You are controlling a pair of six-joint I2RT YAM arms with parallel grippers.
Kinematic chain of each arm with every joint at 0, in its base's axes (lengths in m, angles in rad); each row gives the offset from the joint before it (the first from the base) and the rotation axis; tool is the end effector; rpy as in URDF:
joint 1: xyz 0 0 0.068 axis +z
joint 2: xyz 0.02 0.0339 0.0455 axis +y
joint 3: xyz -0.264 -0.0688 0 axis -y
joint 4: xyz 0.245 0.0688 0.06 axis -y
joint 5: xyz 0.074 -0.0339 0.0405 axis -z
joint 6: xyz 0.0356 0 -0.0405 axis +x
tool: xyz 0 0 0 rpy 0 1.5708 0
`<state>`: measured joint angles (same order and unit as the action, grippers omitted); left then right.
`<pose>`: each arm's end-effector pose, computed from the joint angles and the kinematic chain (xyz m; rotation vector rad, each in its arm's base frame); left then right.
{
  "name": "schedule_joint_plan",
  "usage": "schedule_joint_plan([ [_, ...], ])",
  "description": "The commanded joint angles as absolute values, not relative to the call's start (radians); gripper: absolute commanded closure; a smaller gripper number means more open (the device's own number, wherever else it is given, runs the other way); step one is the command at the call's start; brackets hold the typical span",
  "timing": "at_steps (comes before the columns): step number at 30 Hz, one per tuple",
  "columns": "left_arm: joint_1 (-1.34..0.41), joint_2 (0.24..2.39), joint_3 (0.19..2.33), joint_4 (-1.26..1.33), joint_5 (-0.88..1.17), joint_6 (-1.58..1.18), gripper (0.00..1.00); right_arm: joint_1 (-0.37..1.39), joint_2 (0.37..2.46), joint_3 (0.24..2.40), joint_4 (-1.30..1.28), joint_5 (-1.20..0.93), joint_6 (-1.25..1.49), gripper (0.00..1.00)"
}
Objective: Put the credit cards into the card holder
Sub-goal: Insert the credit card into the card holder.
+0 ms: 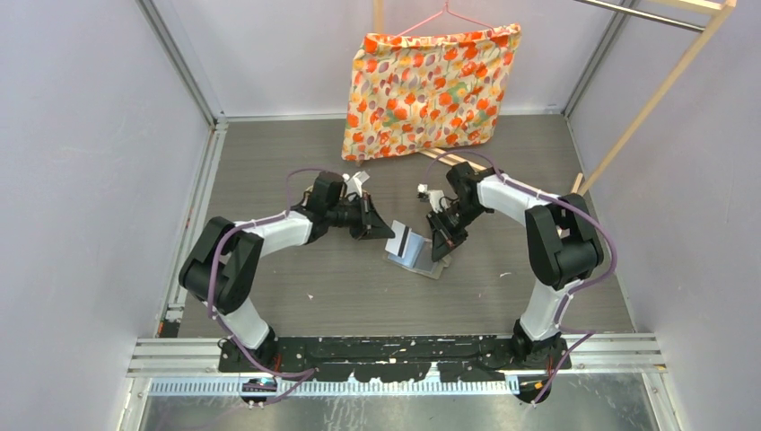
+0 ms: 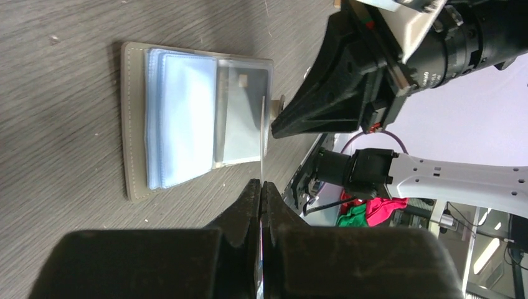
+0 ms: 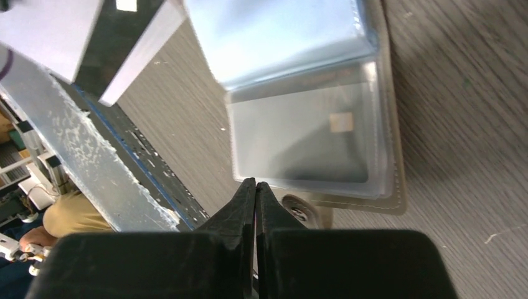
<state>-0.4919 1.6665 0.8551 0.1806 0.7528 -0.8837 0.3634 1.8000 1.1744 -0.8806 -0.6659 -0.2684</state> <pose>0.2866 -0.1812 0.1809 0.0055 2.4750 -1.5235 0.2916 0.1344 0.1740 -0.9445 2.7839 1.0199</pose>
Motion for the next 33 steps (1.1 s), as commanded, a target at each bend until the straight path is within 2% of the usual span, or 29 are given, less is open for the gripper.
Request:
schedule_joint_plan([
  [1,-0.535,1.679,0.926,0.117,0.725,-0.828,0.99,0.368,1.82,1.213,-0.905,-0.57,-0.282,0.95],
  [13,-0.567,1.784,1.026,-0.041,0.628,-0.703,1.0,0.347,1.922,1.242,-0.885,-0.364,-0.255,0.95],
  [18,-0.585,1.821,1.007,0.086,0.679,-0.74,1.0,0.343,1.928,1.249,-0.887,-0.382,-0.263,0.93],
  [27,-0.595,1.886,1.041,0.102,0.656,-0.701,0.99,0.336,1.944,1.272,-0.895,-0.378,-0.275,0.91],
  [33,-0.595,1.923,1.016,0.249,0.682,-0.767,0.99,0.328,1.955,1.279,-0.897,-0.376,-0.277,0.91],
])
